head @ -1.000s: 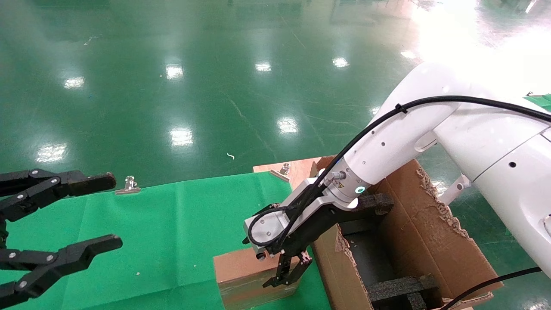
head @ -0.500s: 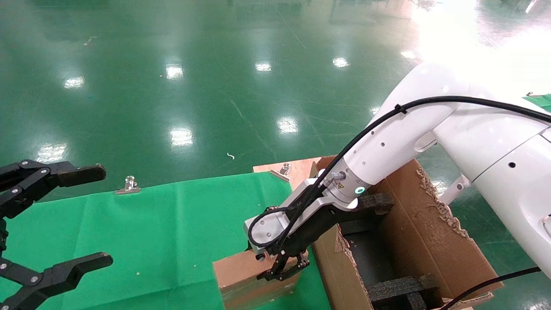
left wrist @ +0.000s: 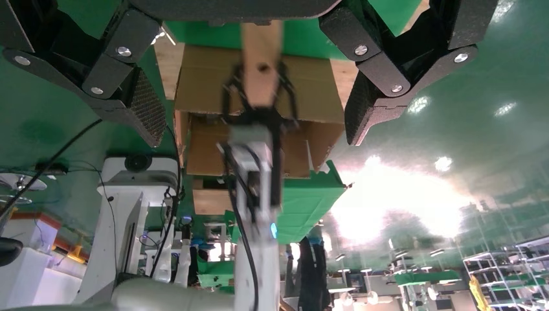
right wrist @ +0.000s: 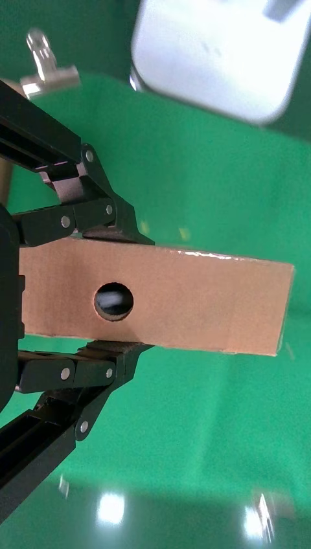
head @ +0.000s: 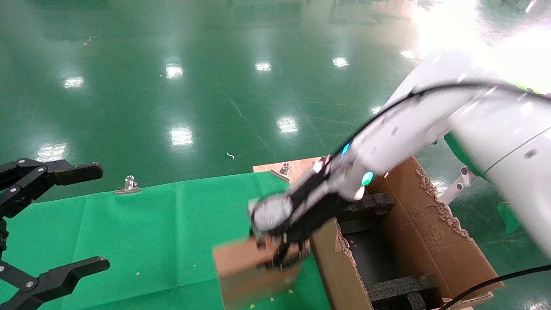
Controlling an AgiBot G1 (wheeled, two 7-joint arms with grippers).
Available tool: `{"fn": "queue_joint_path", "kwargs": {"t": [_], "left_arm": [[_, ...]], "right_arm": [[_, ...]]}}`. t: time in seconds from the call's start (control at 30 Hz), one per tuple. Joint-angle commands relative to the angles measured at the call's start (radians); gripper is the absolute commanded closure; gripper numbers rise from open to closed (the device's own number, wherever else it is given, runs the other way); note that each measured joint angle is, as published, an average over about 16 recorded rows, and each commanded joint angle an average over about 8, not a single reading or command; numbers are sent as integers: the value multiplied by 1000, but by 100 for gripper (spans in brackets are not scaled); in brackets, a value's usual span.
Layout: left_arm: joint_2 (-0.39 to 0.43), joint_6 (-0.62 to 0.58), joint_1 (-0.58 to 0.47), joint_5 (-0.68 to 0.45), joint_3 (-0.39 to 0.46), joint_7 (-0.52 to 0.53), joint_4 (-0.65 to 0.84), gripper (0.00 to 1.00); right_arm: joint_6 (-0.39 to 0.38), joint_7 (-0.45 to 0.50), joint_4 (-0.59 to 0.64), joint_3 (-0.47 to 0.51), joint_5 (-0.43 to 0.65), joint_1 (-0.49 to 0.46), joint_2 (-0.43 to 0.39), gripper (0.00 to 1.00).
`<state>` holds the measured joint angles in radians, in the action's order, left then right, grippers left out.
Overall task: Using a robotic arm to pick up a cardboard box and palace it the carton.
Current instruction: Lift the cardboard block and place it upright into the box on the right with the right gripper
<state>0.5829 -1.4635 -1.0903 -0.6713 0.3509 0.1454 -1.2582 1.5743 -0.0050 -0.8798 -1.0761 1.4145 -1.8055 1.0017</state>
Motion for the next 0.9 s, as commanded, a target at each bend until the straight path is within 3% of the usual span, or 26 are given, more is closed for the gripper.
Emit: {"fn": "queue_joint_path", "kwargs": {"t": [0.03, 0.43, 0.67, 0.9], "left_arm": [[0, 0, 0, 0, 0, 0, 0, 0], [0, 0, 0, 0, 0, 0, 0, 0], [0, 0, 0, 0, 0, 0, 0, 0], [0, 0, 0, 0, 0, 0, 0, 0]], "right_arm": [[7, 11, 6, 8, -13, -27, -9, 100], [19, -88, 134, -75, -167, -354, -26, 100], [19, -151, 198, -149, -239, -423, -40, 100], [17, -204, 268, -227, -251, -500, -104, 100]]}}
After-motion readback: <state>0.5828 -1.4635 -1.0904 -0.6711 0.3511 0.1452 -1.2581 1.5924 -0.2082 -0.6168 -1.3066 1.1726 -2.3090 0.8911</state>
